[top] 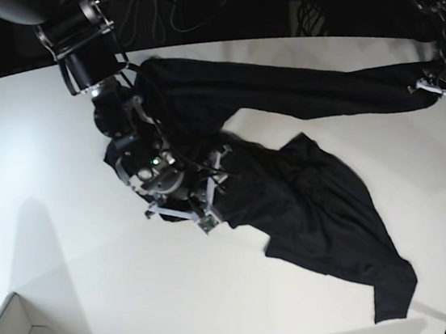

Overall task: Layout the t-shirt on the table in an organized manner, then fold the t-shirt properly
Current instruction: 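Drag the held shirt edge with the right gripper across the table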

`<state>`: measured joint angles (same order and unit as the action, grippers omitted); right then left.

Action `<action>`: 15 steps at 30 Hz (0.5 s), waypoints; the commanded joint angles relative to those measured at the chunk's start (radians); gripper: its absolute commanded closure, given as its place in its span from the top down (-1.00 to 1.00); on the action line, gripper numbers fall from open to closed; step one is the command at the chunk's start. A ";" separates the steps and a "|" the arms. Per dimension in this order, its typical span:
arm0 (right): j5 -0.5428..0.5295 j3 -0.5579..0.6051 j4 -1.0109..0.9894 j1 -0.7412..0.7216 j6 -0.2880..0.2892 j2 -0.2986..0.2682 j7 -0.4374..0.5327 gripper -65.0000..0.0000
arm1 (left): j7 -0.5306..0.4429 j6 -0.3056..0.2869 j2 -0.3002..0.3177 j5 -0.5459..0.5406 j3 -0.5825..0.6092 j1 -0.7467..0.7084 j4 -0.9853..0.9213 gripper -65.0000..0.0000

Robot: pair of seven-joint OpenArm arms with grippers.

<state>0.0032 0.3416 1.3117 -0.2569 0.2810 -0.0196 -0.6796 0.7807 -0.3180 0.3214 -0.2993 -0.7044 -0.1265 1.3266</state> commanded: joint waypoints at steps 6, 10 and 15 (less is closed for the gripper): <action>-0.004 0.004 -0.002 -0.020 0.005 0.004 0.091 0.12 | -0.017 0.000 0.022 -0.007 -0.005 0.009 0.018 -0.99; -0.004 0.004 -0.054 -0.026 0.005 0.005 0.097 0.04 | -0.017 0.000 0.022 -0.007 -0.005 0.009 0.018 -0.99; -0.004 0.004 -0.054 -0.026 0.005 0.005 0.114 -0.24 | -0.017 0.000 0.022 -0.007 -0.005 0.009 0.018 -0.99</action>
<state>0.0032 0.3473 1.2381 -0.2573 0.2810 -0.0193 -0.5869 0.7807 -0.3183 0.3214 -0.2993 -0.7044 -0.1268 1.3266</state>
